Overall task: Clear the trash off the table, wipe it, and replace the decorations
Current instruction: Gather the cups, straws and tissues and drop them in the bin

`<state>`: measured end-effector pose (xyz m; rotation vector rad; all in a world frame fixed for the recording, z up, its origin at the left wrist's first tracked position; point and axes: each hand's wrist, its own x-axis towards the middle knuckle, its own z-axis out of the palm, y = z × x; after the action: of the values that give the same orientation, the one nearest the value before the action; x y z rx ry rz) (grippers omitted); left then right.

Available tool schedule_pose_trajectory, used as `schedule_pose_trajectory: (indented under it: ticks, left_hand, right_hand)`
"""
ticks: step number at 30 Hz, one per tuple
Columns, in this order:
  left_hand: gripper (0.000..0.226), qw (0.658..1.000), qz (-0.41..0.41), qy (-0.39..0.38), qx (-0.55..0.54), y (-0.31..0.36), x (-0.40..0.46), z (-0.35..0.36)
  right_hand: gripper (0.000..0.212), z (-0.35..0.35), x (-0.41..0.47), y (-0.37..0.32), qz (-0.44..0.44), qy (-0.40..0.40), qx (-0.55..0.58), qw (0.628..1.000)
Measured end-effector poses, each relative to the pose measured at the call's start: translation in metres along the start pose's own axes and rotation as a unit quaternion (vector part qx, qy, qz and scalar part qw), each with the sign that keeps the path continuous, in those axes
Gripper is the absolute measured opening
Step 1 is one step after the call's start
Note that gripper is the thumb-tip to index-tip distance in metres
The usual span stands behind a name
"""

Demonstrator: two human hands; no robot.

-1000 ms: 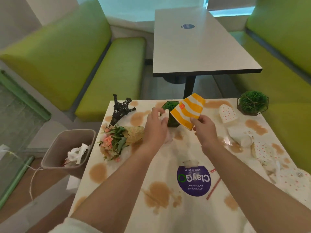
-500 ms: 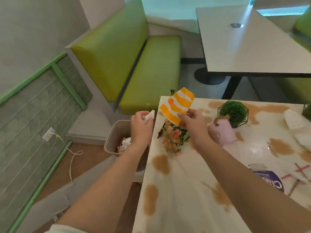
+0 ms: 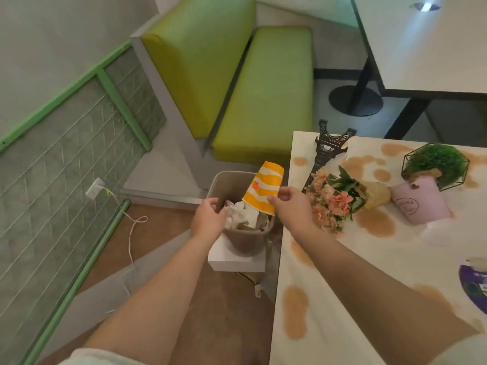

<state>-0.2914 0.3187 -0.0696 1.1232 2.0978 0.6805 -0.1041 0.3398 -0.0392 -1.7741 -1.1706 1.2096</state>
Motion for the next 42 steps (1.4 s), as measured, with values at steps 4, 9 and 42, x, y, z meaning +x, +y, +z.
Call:
schedule_pose_trajectory:
  ticks: [4, 9, 42]
  left_hand:
    - [0.026, 0.999, 0.025, 0.031, 0.012, -0.010, 0.005, -0.008]
    - [0.013, 0.997, 0.063, 0.050, 0.023, -0.009, 0.007, -0.011]
    - [0.021, 0.941, 0.263, -0.200, 0.070, 0.142, -0.278, 0.179]
  right_hand:
    - [0.022, 0.028, 0.010, -0.003, 0.019, -0.021, 0.011, 1.000]
    - [0.031, 0.060, 0.019, -0.005, 0.082, -0.050, 0.027, 0.995]
    - [0.021, -0.284, -0.174, 0.116, 0.070, 0.160, -0.038, 0.984]
